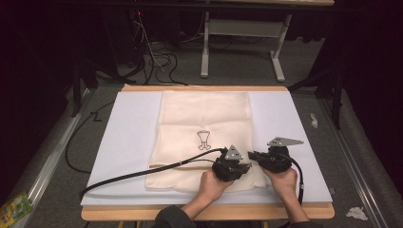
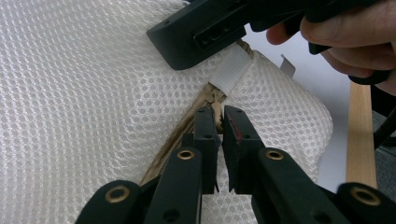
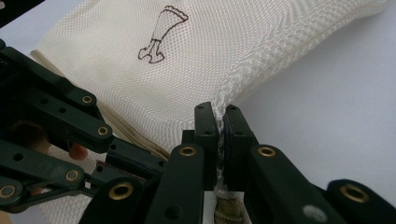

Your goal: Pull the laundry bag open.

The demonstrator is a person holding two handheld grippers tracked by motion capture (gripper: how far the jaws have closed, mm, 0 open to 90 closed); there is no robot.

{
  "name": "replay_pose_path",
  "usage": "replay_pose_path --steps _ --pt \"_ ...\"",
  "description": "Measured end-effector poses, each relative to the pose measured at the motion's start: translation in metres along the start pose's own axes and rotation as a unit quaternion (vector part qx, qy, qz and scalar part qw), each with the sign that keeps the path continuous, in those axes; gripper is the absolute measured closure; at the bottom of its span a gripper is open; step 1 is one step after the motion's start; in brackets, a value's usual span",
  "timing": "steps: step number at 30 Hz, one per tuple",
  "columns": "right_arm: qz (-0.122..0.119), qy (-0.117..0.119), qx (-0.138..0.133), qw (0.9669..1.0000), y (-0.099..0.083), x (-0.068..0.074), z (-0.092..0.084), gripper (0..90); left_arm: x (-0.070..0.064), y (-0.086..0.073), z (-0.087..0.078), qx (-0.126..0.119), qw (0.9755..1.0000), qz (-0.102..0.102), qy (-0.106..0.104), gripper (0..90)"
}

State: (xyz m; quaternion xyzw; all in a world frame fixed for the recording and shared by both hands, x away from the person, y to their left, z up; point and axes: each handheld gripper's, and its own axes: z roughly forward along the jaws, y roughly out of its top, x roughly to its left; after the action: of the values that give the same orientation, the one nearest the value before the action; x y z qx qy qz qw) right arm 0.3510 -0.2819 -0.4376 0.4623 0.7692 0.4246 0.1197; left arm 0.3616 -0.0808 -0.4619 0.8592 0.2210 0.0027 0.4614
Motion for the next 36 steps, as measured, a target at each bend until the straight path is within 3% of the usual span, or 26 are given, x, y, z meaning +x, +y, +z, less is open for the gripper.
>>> replay_pose_path --steps 11,36 --pt "-0.008 -0.004 0.004 0.9999 0.0 -0.001 -0.002 88.2 -0.001 0.003 -0.007 0.007 0.9999 0.008 0.002 86.9" --pt "-0.017 0.002 0.004 0.9998 -0.004 -0.001 -0.002 88.5 0.0 0.005 -0.013 0.024 0.9997 0.002 0.009 87.3"
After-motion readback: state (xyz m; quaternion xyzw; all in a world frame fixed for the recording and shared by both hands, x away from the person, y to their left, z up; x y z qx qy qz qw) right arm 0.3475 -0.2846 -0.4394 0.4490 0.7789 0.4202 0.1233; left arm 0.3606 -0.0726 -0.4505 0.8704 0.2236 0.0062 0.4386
